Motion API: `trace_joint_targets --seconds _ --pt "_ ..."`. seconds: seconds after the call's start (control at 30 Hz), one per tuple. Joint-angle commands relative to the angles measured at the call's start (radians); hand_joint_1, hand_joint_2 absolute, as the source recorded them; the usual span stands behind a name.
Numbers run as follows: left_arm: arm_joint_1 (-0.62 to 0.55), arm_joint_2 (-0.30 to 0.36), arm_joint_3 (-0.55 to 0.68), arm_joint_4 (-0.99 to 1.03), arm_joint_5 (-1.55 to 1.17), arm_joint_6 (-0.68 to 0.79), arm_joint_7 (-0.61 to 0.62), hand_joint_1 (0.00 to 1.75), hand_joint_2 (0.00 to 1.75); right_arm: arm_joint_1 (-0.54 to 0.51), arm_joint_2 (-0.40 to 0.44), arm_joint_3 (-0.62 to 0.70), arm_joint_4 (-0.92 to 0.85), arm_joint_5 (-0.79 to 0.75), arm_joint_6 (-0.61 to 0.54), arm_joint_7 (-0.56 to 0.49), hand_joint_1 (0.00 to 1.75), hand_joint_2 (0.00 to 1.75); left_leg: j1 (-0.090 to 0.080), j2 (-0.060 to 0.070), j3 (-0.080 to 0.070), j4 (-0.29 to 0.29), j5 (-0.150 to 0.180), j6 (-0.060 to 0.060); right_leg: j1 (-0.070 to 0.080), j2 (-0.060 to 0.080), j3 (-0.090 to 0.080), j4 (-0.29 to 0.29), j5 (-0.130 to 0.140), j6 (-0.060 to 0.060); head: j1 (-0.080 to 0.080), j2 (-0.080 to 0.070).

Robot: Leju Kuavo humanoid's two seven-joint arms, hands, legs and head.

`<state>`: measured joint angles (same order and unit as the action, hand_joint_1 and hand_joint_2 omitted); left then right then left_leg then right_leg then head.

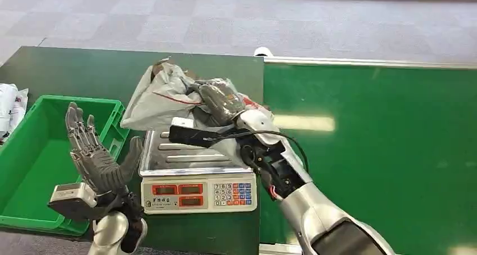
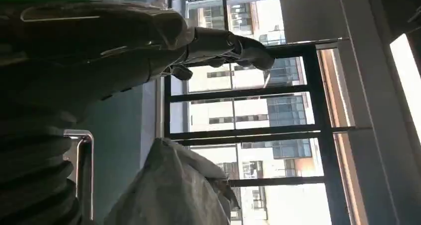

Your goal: Moved the parcel from conveyor to table for the left to box.

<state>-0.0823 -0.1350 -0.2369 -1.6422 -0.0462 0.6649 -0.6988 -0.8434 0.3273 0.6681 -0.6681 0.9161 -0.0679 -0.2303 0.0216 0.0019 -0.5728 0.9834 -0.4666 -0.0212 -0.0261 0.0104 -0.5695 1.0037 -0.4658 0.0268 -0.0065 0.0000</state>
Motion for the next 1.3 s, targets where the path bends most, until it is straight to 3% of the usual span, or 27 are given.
trace_joint_targets --seconds 0.03,0.33,0.57,0.67,0.73,0.83,0.9,1.0,1.13,1.3 --pt "0.021 0.04 0.053 -0.019 0.014 0.021 0.001 0.0 1.75 -0.09 0.022 0.217 0.252 -0.07 -0.035 0.066 0.0 1.75 0.0 0.002 0.002 -0.002 0.0 0.002 0.0 0.001 0.001 -0.001 0.001 -0.002 0.0 0.0" --pt "0.014 0.015 0.067 -0.025 -0.012 -0.023 0.014 0.0 1.75 -0.075 0.015 0.097 0.259 -0.053 -0.104 0.042 0.0 1.75 0.0 -0.001 0.001 0.0 0.0 0.002 0.0 -0.001 0.0 0.0 0.0 -0.002 0.0 0.0" --pt "0.025 0.016 0.028 -0.038 -0.142 -0.073 0.078 0.0 1.75 0.022 -0.009 -0.133 0.083 -0.26 -0.099 -0.147 0.0 1.75 0.0 -0.002 0.001 -0.001 0.001 0.002 0.001 -0.003 0.001 -0.001 0.0 -0.002 0.0 0.0" --pt "0.029 0.026 0.002 -0.04 -0.228 -0.108 0.154 0.0 1.75 0.108 -0.016 -0.206 -0.095 -0.348 -0.148 -0.238 0.0 1.75 0.0 -0.003 0.0 -0.001 0.001 0.001 0.0 -0.003 0.0 -0.001 0.0 -0.002 -0.001 0.0" --pt "0.031 0.02 0.003 -0.042 -0.237 -0.107 0.158 0.0 1.75 0.128 -0.023 -0.201 -0.145 -0.349 -0.142 -0.227 0.0 1.75 0.0 -0.002 0.0 0.0 0.0 0.001 0.001 -0.002 0.0 -0.001 0.0 -0.001 0.0 0.0" --pt "0.006 0.045 -0.02 0.003 -0.348 -0.156 0.25 0.0 1.75 0.225 -0.03 -0.216 -0.354 -0.423 -0.214 -0.243 0.0 1.75 0.0 -0.003 0.0 -0.001 0.001 0.001 0.001 -0.003 0.0 -0.001 0.0 -0.001 0.0 0.0" --pt "-0.027 0.071 -0.054 0.065 -0.463 -0.21 0.33 0.0 1.75 0.301 -0.039 -0.227 -0.494 -0.519 -0.233 -0.245 0.0 1.75 0.0 -0.004 0.0 -0.001 0.001 0.001 0.001 -0.004 0.0 -0.002 0.0 -0.002 0.0 0.0" --pt "-0.055 0.061 -0.057 0.136 -0.454 -0.231 0.336 0.0 1.75 0.391 -0.057 -0.224 -0.631 -0.693 -0.18 -0.24 0.0 1.75 0.0 -0.005 0.0 -0.001 0.001 0.001 0.001 -0.005 0.001 -0.002 0.0 -0.002 0.0 0.0" --pt "-0.12 0.052 -0.061 0.282 -0.435 -0.26 0.345 0.0 1.75 0.464 -0.075 -0.161 -0.731 -0.738 -0.208 -0.234 0.0 1.75 0.0 -0.007 0.001 -0.003 0.002 0.002 0.001 -0.008 0.002 -0.003 0.0 -0.002 0.0 0.0" --pt "-0.243 0.023 -0.105 0.503 -0.492 -0.318 0.386 0.0 1.75 0.454 -0.086 -0.09 -0.756 -0.692 -0.27 -0.205 0.0 1.75 0.0 -0.004 0.0 -0.002 0.001 0.001 0.0 -0.005 -0.001 -0.002 0.0 -0.002 -0.001 0.0"
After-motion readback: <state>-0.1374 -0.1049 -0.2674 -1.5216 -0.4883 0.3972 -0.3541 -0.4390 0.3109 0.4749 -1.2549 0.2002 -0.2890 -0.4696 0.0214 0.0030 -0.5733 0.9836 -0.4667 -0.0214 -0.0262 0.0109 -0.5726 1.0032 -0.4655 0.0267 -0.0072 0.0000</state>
